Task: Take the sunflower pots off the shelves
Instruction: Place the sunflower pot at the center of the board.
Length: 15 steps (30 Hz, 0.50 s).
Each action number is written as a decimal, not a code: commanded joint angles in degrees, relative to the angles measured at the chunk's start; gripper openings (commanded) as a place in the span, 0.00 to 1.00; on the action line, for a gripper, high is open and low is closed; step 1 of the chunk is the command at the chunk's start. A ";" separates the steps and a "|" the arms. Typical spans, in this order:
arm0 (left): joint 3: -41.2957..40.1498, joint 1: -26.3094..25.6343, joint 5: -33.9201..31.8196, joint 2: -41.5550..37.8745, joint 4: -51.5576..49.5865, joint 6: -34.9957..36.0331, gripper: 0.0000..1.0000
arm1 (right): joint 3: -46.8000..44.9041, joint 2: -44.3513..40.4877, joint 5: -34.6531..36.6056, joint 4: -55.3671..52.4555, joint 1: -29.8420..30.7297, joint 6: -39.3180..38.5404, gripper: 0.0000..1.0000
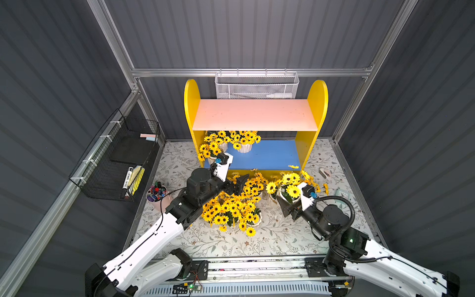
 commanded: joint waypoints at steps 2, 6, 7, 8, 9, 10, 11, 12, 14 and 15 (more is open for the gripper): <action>-0.62 -0.25 0.40 -0.44 1.40 0.92 0.99 | -7.64 0.37 8.27 4.39 5.60 6.08 0.00; -1.05 -0.17 -0.33 -0.35 1.67 1.55 0.99 | -11.70 5.64 11.20 12.62 9.08 6.94 0.00; -1.06 -0.26 -0.48 -0.26 1.69 1.84 0.99 | -12.76 7.17 11.26 14.94 9.14 7.31 0.00; -1.02 -0.24 -0.73 -0.26 1.67 2.08 0.99 | -13.63 8.41 11.54 16.62 9.18 7.95 0.00; -1.07 -0.21 -0.97 -0.34 1.71 2.26 0.99 | -14.42 9.43 11.80 18.16 9.16 8.31 0.00; -1.15 -0.24 -1.15 -0.42 1.71 2.32 0.99 | -15.25 10.28 12.32 19.44 9.14 8.29 0.00; -1.33 -0.22 -1.28 -0.60 1.88 2.40 0.99 | -15.88 11.09 13.44 19.89 9.14 8.96 0.00; -1.56 -0.26 -1.25 -0.77 2.21 2.42 0.99 | -16.50 12.08 14.45 21.31 9.15 9.32 0.00; -1.69 -0.31 -1.25 -0.90 2.43 2.68 0.99 | -18.06 14.79 14.87 25.52 9.11 8.78 0.00; -1.71 -0.23 -1.20 -0.88 2.56 2.75 0.99 | -18.08 15.91 15.13 25.87 9.03 9.22 0.00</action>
